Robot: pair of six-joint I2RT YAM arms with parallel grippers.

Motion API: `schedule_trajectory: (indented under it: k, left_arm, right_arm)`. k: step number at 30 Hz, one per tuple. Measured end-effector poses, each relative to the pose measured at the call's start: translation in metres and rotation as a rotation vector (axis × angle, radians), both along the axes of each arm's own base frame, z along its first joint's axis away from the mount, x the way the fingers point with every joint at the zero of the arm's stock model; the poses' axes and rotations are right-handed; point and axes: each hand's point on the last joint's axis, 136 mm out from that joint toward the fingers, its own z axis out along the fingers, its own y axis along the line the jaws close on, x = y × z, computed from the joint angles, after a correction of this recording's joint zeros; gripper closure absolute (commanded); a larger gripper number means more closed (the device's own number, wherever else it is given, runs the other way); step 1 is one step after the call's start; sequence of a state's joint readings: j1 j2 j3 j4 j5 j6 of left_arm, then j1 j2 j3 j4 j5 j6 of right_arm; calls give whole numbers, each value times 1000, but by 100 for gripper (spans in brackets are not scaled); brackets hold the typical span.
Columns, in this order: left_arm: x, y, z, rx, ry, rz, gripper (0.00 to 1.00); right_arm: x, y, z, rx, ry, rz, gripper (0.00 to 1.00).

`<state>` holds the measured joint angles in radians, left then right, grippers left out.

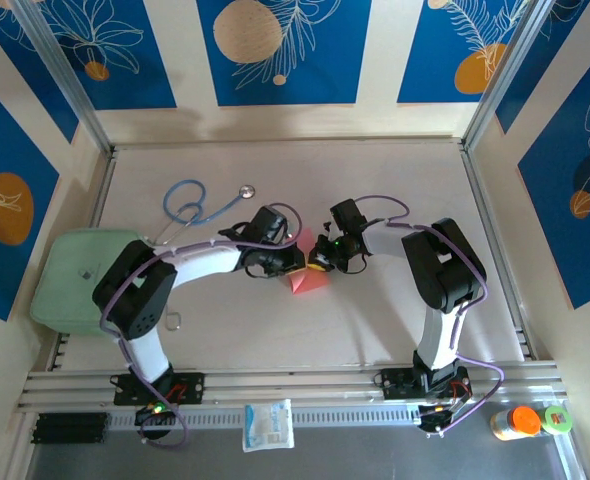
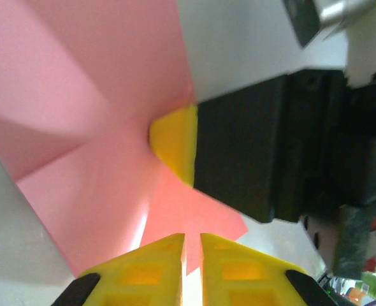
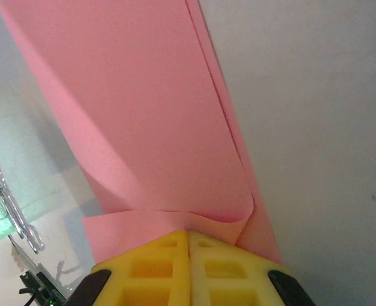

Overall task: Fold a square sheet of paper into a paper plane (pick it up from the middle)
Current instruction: Fold the triangle a second time at the center of the table.

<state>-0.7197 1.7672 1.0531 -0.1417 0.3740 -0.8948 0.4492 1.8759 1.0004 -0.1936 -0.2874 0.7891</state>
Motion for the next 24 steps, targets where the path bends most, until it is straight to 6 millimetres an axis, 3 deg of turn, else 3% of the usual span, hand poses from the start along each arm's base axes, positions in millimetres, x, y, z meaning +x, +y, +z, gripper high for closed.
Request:
schedule_trajectory:
  k: [11, 24]
  left_arm:
    - [-10, -9, -21, -7, 73, -6, 82]
    - [-18, -4, -37, 29, 106, -25, 86]
  right_arm:
    - [0, -1, -1, 4, 10, -7, 93]
    - [1, -1, -1, 5, 23, -9, 93]
